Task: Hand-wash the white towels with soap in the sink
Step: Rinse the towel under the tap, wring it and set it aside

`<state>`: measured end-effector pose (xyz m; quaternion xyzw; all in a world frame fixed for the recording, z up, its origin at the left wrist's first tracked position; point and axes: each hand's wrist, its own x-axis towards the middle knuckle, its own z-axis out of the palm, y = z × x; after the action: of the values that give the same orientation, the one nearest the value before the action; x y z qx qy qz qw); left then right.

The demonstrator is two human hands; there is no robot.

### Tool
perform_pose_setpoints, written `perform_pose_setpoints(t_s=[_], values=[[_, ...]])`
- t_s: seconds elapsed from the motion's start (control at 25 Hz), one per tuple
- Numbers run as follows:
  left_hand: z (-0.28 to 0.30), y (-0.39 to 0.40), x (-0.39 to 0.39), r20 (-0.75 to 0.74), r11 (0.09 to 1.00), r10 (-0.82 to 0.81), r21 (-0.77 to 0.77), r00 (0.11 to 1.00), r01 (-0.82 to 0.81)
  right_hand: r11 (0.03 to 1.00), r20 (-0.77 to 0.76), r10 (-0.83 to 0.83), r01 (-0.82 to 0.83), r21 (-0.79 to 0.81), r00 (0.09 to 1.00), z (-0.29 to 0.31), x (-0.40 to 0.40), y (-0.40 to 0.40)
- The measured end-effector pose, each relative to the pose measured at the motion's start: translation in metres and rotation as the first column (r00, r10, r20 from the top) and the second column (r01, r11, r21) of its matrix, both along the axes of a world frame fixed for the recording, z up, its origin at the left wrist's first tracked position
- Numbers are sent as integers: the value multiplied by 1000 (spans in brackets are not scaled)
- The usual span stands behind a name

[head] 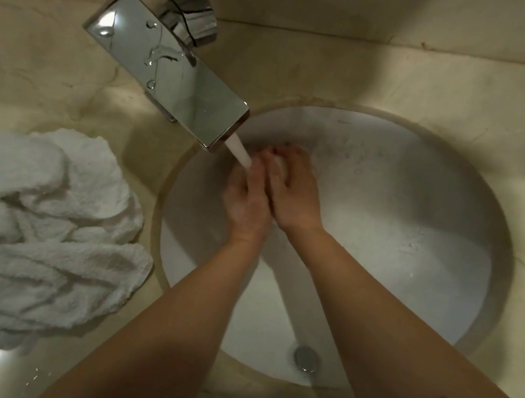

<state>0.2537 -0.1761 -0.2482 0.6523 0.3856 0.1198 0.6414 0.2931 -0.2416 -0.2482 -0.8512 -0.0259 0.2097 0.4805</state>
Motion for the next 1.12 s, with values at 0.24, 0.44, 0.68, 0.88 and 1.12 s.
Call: perform_pose_setpoints(t_s=[0.24,0.44,0.68,0.88,1.12], values=[[-36,-4,-11,-39,970,-162,176,986,166,967,-82,-252,254,5,964,-20,2,9],[-52,3,2,-118,889,-285,339,951,308,962,-15,-273,274,25,962,-25,9,6],[-55,2,20,-121,932,-193,288,974,221,979,-44,-205,205,6,978,-23,27,9],[-32,-2,27,-236,884,-177,389,955,260,985,-52,-165,162,-53,985,-31,35,9],[-51,7,18,-190,777,-194,570,962,269,983,-3,-186,186,6,983,-22,29,12]])
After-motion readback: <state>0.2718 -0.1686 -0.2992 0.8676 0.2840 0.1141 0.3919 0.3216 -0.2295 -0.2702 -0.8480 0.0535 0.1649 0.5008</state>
